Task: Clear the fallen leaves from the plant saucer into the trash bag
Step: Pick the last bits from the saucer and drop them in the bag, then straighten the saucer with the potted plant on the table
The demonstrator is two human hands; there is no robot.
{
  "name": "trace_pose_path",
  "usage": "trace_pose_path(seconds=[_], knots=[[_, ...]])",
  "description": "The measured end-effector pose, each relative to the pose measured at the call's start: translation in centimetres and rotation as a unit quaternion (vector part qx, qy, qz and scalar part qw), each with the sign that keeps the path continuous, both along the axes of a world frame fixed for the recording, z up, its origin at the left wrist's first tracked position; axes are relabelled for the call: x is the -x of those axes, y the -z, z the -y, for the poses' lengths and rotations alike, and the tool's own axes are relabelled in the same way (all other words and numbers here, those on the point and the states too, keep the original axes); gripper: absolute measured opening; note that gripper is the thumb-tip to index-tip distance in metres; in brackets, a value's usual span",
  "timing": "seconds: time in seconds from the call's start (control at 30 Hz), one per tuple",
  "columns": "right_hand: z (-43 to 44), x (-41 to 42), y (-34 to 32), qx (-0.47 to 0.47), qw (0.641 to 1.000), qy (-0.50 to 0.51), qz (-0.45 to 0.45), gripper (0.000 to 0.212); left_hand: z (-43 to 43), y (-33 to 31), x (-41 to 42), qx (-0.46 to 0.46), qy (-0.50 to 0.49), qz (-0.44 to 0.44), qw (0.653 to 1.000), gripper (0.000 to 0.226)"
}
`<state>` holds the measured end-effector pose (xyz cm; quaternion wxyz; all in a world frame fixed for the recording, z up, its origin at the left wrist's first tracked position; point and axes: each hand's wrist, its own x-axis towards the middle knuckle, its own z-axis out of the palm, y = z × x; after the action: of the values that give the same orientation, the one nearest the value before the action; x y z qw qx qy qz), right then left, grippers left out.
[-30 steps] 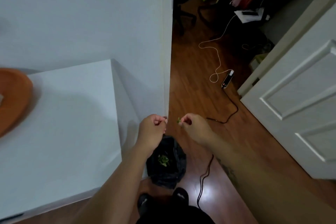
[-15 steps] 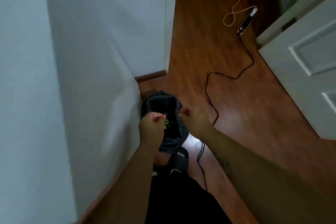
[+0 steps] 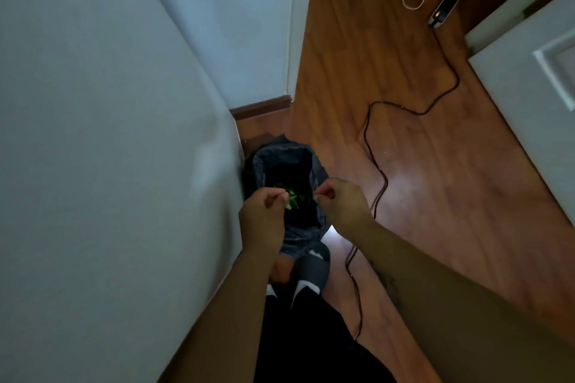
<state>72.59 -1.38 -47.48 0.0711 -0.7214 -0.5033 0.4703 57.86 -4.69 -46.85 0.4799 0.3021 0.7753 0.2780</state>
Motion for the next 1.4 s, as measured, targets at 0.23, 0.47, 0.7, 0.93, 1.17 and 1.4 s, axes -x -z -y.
trace_pose_path(seconds=[0.23, 0.47, 0.7, 0.93, 1.17, 1.4], knots=[[-2.7, 0.0, -10.0, -0.08, 0.996, -0.004, -0.042, 0.011, -0.8, -9.1, -0.5, -0.062, -0.01, 0.021, 0.998, 0.008], [-5.7, 0.6, -24.1, -0.203, 0.978, -0.024, -0.049, 0.006, -3.0, -22.4, 0.1, -0.173, -0.012, -0.01, 0.985, 0.027], [-7.7, 5.2, -32.4, -0.274, 0.955, -0.065, -0.096, 0.007, -2.9, -31.8, 2.8, -0.256, -0.002, -0.042, 0.966, 0.01], [-7.5, 12.4, -37.3, -0.316, 0.935, -0.123, -0.1, 0.007, -1.9, -38.6, 12.2, -0.317, 0.013, -0.112, 0.942, 0.008], [-5.0, 22.4, -39.2, -0.313, 0.931, -0.138, -0.125, 0.011, 2.5, -39.2, 27.4, -0.33, -0.004, -0.243, 0.912, 0.01], [-2.4, 35.5, -39.0, -0.343, 0.918, -0.148, -0.134, 0.02, 5.6, -38.0, 42.7, -0.351, 0.019, -0.392, 0.85, 0.027]])
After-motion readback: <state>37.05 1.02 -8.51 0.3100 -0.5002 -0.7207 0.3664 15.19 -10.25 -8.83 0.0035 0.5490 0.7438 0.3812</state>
